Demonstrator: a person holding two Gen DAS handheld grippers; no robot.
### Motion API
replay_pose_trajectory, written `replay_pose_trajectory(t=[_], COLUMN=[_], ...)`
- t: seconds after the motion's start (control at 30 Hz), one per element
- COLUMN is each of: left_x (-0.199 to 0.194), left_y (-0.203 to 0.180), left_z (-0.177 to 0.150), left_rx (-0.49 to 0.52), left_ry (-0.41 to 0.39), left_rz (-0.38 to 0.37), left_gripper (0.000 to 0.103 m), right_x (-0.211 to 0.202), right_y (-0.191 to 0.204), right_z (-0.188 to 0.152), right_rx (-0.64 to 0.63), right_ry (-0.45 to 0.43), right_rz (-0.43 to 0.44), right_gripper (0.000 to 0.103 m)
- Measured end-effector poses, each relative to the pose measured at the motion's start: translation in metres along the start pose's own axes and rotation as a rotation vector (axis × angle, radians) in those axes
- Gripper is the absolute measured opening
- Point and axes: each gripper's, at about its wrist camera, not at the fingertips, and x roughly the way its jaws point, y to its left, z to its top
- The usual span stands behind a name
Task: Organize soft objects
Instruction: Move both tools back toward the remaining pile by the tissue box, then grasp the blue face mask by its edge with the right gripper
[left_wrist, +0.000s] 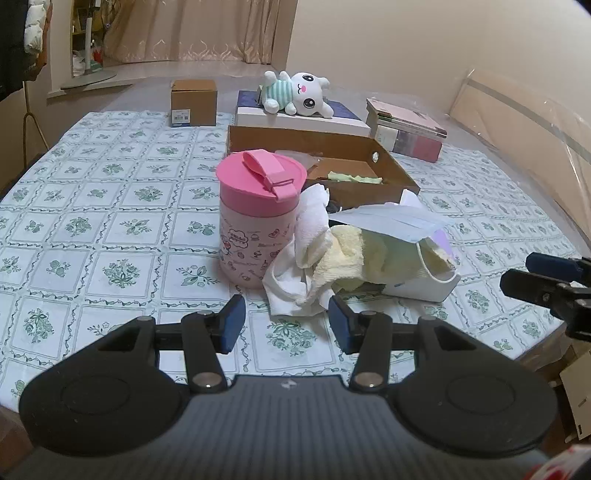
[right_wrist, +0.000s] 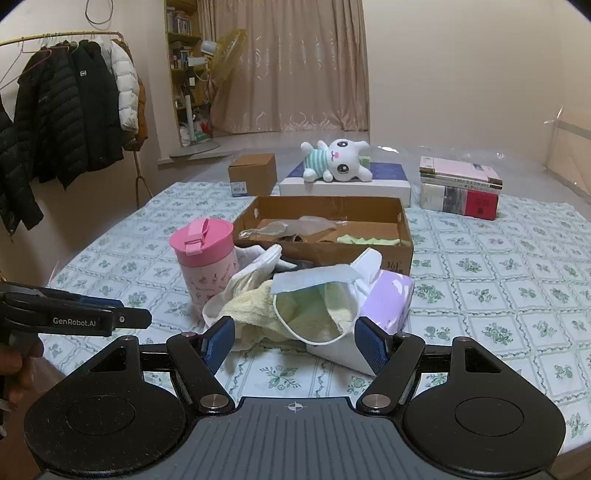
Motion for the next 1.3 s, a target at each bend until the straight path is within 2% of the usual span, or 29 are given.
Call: replay_pose_trajectory(t=[0.2,0.5,0.83,1.07,1.13,1.17,1.3], left_x=[0.004,0.015,0.037,0.054,0.057,0.059,0.065], left_y=[-0.003,-0.007,-0.004,0.002,0.003,0.004,0.003], left_z=[0.003,0.011,0.019,0.022,0.022,0.023,0.022], left_rx=[0.008,0.029,0.040,0.020,0.013,0.009,0.007], left_ry=[0.000,-0.006,0.003,0.021,0.024,0.028,0.040], left_rz=[-0.001,-0.005,-0.005,-0.023,-0.031,-0.034,-0.041], left_gripper=[0.045,0.047,0.048,0.049,0.049,0.049,0.049], right_x=[0.002,0.023,0.076,0.112,0.121,0.125,0.136], right_y=[0.000,0.004,0.013,0.024,0.025,0.024,0.022], right_z=[0.002,0.007,0.003,-0.003,-0.003,-0.002,0.004], right_rx=[-0.020,-0.152,-0.399,-0.601,-0.615,-0.613,-0.615], right_ry=[-0.007,0.004,0.043,0.061,0.061,0.058,0.062], right_rz=[-0.011,-0.034,-0.071,-0.063,-0.057,-0.053,-0.052], right_gripper=[0.071,0.071,0.071,0.071,0.071,0.070,0.047])
